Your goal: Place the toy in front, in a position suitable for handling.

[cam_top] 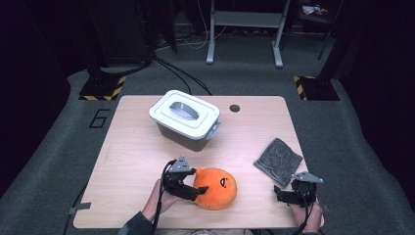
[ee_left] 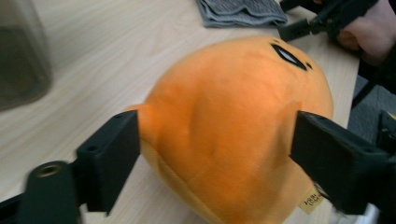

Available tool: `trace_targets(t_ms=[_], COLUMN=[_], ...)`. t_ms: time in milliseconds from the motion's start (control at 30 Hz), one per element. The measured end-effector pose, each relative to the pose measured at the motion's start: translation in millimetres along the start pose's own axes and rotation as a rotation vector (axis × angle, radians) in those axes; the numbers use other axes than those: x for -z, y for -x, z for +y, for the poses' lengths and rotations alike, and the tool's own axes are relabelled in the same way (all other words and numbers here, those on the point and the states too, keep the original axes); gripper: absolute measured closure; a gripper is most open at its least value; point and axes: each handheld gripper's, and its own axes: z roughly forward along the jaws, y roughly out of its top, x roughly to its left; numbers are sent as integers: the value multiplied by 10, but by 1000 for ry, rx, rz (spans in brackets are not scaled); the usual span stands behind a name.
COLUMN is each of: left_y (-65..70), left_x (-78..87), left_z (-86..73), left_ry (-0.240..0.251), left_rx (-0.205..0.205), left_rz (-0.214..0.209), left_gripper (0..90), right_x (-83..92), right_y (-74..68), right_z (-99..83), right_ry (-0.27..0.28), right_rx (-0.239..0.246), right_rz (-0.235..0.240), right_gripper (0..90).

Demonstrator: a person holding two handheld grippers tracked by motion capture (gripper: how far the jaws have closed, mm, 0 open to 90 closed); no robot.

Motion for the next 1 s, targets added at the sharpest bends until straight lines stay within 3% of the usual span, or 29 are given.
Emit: trace_targets(t_ms=[67, 167, 300, 467, 667, 1000], left_y=[26, 75, 147, 193, 217, 148], left_x=[-40, -75, -102, -101, -75, -116], left_z=[-26, -55, -103, -127, -115, 69], left_ry=[6, 0, -12, 23, 69, 109], left_rx=[6, 2, -22, -43, -49, -81], left_rz=[-4, 2, 29, 63, 56, 105], left_gripper=[313, 383, 532, 682, 744, 755], right_x=[0, 0, 0, 0, 0, 0], right_y=[0, 0, 0, 0, 1, 1], right_z=[0, 0, -1, 0, 0, 0], right_ry=[-1, 0, 0, -1, 0, 0], right_rx=[-1, -1, -1, -3, -2, -2], right_rz=[0, 0, 0, -2, -2, -2], right_gripper=[29, 29, 29, 29, 29, 29])
